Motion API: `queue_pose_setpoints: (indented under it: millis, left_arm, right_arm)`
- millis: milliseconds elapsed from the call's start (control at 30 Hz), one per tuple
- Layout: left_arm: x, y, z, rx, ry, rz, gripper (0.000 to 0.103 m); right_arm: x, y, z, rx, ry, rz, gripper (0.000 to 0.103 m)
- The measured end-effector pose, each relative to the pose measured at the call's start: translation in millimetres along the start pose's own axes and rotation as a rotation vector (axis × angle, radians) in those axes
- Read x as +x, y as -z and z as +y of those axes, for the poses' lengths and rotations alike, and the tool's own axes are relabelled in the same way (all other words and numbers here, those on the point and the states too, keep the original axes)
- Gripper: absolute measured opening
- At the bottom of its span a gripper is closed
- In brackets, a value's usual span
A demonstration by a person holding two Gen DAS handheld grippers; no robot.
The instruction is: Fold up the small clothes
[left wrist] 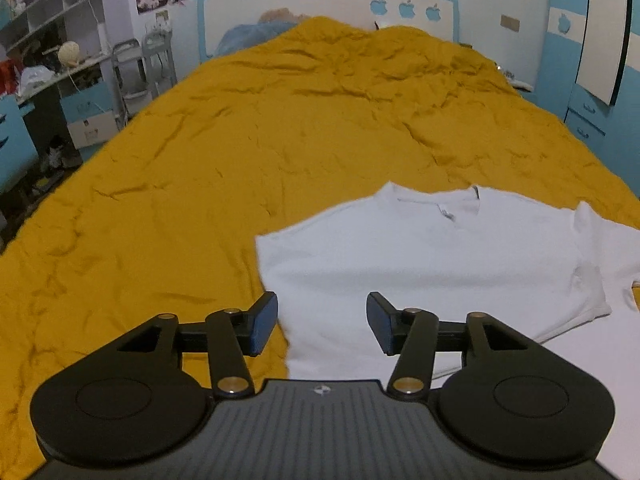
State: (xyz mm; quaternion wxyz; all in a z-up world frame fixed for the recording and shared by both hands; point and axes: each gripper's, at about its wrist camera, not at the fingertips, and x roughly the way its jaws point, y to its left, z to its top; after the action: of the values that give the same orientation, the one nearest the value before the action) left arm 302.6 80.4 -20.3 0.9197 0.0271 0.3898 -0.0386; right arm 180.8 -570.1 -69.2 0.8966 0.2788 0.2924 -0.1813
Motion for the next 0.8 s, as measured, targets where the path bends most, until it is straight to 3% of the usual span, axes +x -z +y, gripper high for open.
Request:
queue_pose_setpoints:
  millis: [233, 467, 633, 667, 700, 800]
  left_arm:
    - [23, 11, -8, -0.067, -0.043, 0.059, 0.061]
    - [39, 23, -22, -0.044, -0.075, 0.127, 0.061]
    - [44, 29, -28, -0.036, -0.074, 0.154, 0.061]
    - [44, 31, -29, -0.029, -0.073, 0.157, 0.061]
    - [45, 32, -29, -0.026, -0.072, 0.159, 0.061]
    - [40, 35, -23, -0.040, -0.060, 0.152, 0.061]
  right_arm:
    - [33, -35, -99, 0.249, 0.073, -0.047, 0.042]
    - [83, -55, -149, 0.390, 0.100, -0.038, 0.039]
    - [110, -71, -155, 0.412, 0.114, -0.043, 0.019]
    - [114, -75, -152, 0.400, 0.121, -0.034, 0.006]
    - [115, -78, -149, 0.379, 0.133, -0.028, 0.001]
    - [103, -89, -124, 0.269, 0.155, -0.073, 0.000]
